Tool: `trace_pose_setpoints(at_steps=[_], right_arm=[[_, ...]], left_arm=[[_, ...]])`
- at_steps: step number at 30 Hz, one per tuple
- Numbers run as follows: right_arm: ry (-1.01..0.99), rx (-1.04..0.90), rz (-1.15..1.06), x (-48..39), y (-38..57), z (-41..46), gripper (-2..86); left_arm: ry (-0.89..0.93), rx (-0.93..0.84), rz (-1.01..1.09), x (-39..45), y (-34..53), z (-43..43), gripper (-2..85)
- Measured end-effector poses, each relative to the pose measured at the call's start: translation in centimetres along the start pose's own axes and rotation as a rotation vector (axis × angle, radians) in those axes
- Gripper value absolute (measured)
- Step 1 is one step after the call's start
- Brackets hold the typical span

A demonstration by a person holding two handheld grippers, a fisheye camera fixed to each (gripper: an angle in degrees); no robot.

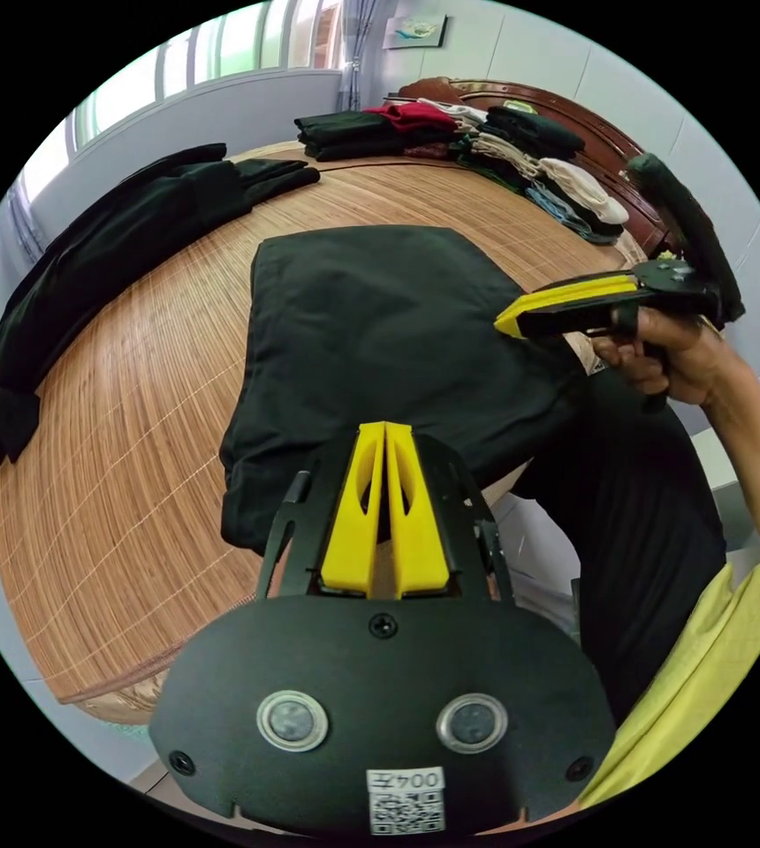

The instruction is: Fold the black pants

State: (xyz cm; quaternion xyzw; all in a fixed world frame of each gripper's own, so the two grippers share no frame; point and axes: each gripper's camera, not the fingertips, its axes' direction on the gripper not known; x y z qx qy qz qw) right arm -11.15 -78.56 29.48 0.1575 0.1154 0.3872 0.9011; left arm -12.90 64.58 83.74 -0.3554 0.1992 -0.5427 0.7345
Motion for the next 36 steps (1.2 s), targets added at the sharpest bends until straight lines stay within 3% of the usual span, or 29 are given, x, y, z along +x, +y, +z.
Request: trace_pose_setpoints(at_steps=[12, 16, 21, 24, 29, 36], right_arm=[[-0.438, 0.102, 0.343, 13.5, 7.1, -1.7, 8.6], [-0.593, 0.101, 0.460, 16.7, 8.8, -0.1, 11.4], [-0.649, -0.017, 0.523, 17.8, 8.1, 2.7, 13.1], [-0.695, -0.064, 0.559, 18.7, 7.8, 4.3, 13.4], [-0.782, -0.063, 0.606, 21.2, 7.4, 4.9, 6.7], [-0.808, -0.003, 0.551, 22.4, 6.2, 3.4, 5.1]], left_arm=[[0.049, 0.005, -0.014, 1.3, -0.1, -1.4, 1.8], [0.119, 0.122, 0.188, 5.7, 0.2, -4.4, 5.7], [0.107, 0.123, 0.398, 12.3, -0.4, -4.7, 10.5], [0.049, 0.102, 0.526, 16.3, -0.7, -3.8, 13.0], [-0.046, 0.038, 0.682, 21.2, -1.1, -1.3, 15.4], [-0.232, 0.050, 0.687, 23.3, -1.8, 0.0, 10.7]])
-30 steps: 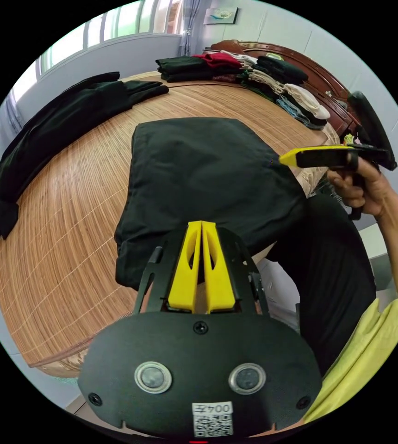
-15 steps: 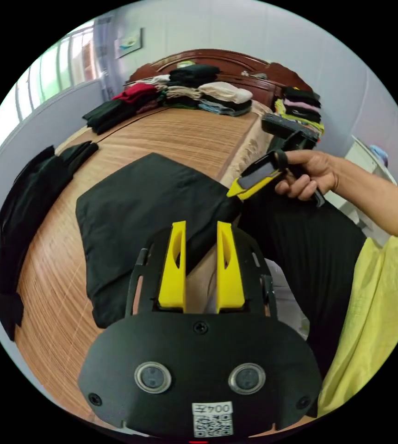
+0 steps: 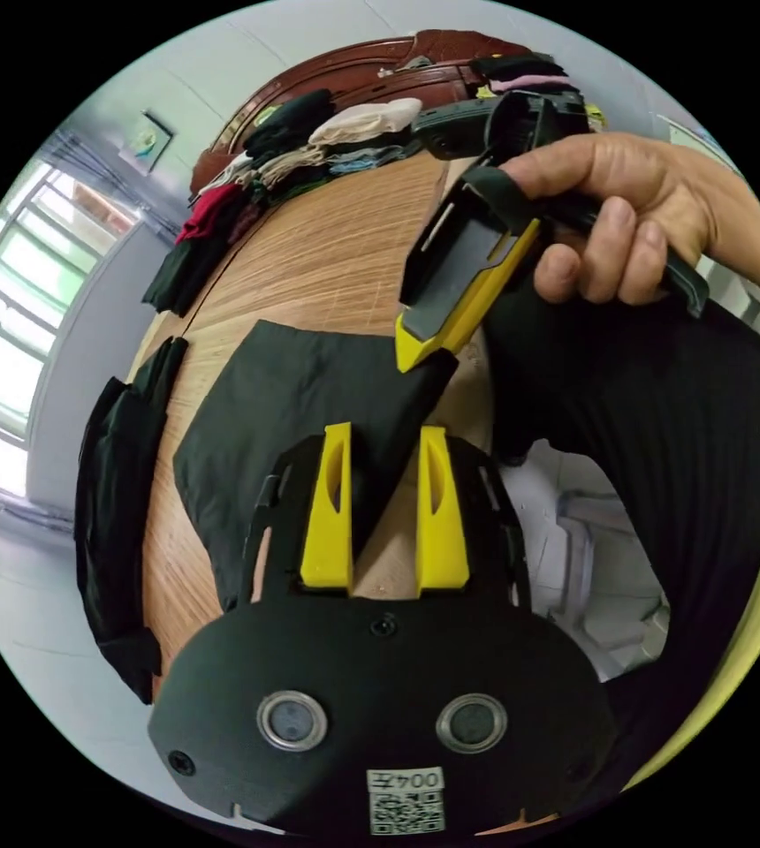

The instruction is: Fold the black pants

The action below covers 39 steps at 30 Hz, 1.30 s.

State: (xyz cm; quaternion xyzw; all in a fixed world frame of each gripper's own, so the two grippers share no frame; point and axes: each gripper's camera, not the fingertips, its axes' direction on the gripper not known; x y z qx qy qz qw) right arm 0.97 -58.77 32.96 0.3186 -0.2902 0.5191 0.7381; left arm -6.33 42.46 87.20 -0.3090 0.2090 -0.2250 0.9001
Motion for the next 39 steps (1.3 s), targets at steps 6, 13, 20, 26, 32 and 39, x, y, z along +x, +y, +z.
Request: trace_pose_setpoints(at_steps=[6, 13, 20, 26, 32, 39], right_arm=[[-0.130, 0.072, -0.018, 1.9, -0.7, -2.2, 14.5], [-0.215, 0.035, 0.003, 2.9, -4.5, -1.3, 20.6], [-0.170, -0.028, 0.050, 2.6, -8.7, 0.9, 13.7], [0.034, -0.057, 0.029, 2.0, -9.8, 2.0, 7.3], [0.154, -0.087, -0.077, 1.0, -11.5, 1.6, 6.3], [0.210, -0.117, -0.135, 1.8, -14.5, -1.4, 6.3]], left_arm=[[0.119, 0.065, -0.189, -3.3, 1.3, -0.4, 7.6], [0.162, 0.128, -0.282, -5.4, 3.4, -0.7, 7.1], [0.197, 0.165, -0.347, -7.0, 5.7, 1.0, 7.1], [0.265, 0.145, -0.389, -8.5, 7.4, 4.1, 7.6], [0.452, 0.236, -0.560, -12.3, 11.8, 5.8, 6.7], [0.441, 0.265, -0.805, -17.4, 20.5, 7.3, 4.6]])
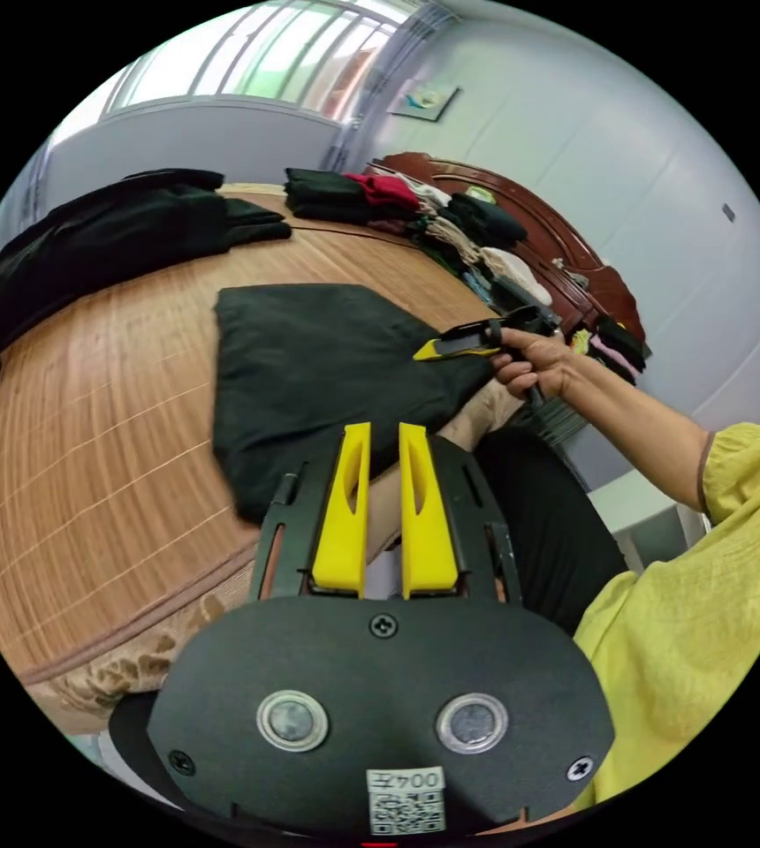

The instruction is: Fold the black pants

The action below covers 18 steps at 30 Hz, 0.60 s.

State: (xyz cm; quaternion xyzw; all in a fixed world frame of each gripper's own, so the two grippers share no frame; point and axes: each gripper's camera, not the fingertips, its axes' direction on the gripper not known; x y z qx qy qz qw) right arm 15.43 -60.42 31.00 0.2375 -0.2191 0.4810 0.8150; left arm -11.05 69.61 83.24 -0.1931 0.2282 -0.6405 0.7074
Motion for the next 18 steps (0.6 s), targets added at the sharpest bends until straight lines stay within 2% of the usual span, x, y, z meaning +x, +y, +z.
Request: trace_pose_setpoints(at_steps=[4, 12, 15, 18], right_arm=[[0.035, 0.003, 0.010, 3.6, -0.1, -4.0, 6.3], [0.033, 0.054, 0.082, 10.5, 0.7, -11.4, 9.3], [0.011, 0.174, 0.122, 12.0, 2.9, -13.6, 13.0], [-0.099, 0.404, 0.163, 13.8, 7.6, -15.5, 12.8]], left_arm=[[-0.058, -0.007, -0.121, -6.2, 2.0, -0.7, 3.0], [0.001, -0.005, -0.278, -14.1, 3.3, 3.8, 1.8], [0.053, 0.007, -0.343, -16.7, 3.9, 6.0, 1.0], [0.156, 0.078, -0.417, -19.5, 5.1, 6.8, 0.6]])
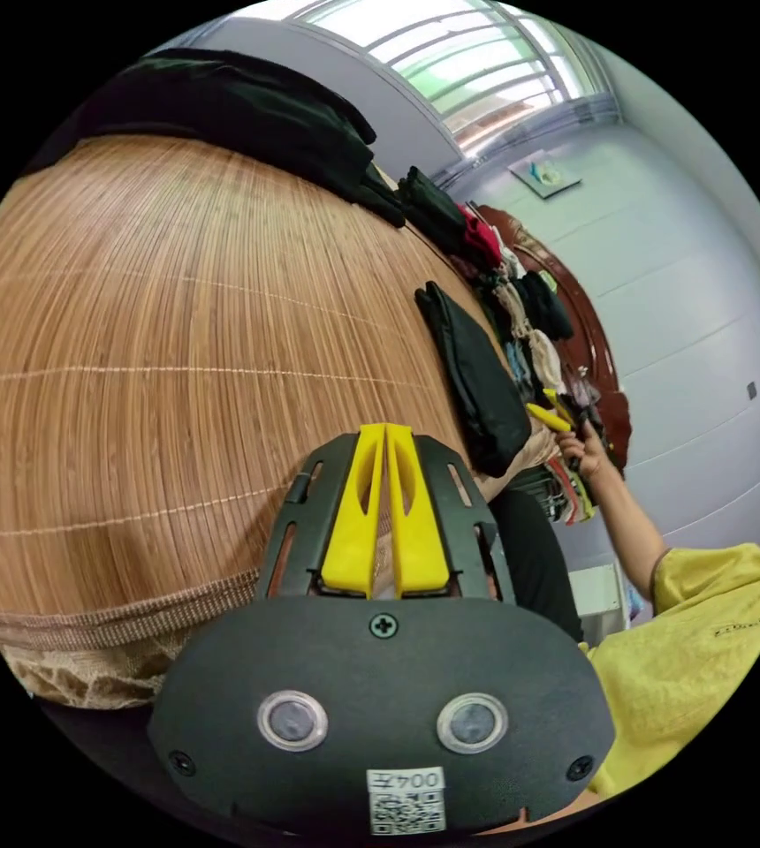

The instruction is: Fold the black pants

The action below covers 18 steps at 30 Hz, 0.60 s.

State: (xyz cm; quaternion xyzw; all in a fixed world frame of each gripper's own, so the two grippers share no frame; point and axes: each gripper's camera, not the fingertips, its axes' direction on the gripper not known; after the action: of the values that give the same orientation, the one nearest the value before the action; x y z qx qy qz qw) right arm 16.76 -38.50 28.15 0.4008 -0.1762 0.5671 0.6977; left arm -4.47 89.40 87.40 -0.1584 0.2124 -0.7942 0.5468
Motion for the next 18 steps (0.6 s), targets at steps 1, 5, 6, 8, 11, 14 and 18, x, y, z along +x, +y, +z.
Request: trace_pose_setpoints(at_steps=[1, 5, 6, 8, 11, 14, 18], right_arm=[[-0.066, 0.092, 0.017, 1.1, 1.9, -1.2, 12.8], [-0.110, 0.285, 0.078, 4.2, 9.0, -2.2, 13.3], [-0.120, 0.304, 0.090, 4.6, 9.8, -2.1, 13.3], [-0.219, 0.362, 0.127, 6.3, 12.3, -1.5, 12.9], [-0.306, 0.390, 0.171, 7.7, 13.7, -0.1, 12.7], [-0.286, 0.429, 0.202, 8.0, 14.3, 0.5, 13.1], [-0.243, 0.491, 0.260, 8.3, 15.5, 0.2, 14.4]], left_arm=[[0.042, 0.015, -0.020, -1.2, 0.1, 0.1, 0.5], [0.186, 0.057, -0.093, -5.0, 0.6, 0.8, 0.5], [0.201, 0.062, -0.099, -5.5, 0.7, 0.9, 0.5], [0.215, 0.068, -0.090, -6.4, 0.7, 1.3, 0.7], [0.207, 0.061, -0.060, -7.0, 0.4, 1.8, 0.8], [0.218, 0.058, -0.048, -7.8, 0.2, 2.3, 0.8], [0.230, 0.072, -0.039, -8.7, 0.4, 2.8, 0.9]])
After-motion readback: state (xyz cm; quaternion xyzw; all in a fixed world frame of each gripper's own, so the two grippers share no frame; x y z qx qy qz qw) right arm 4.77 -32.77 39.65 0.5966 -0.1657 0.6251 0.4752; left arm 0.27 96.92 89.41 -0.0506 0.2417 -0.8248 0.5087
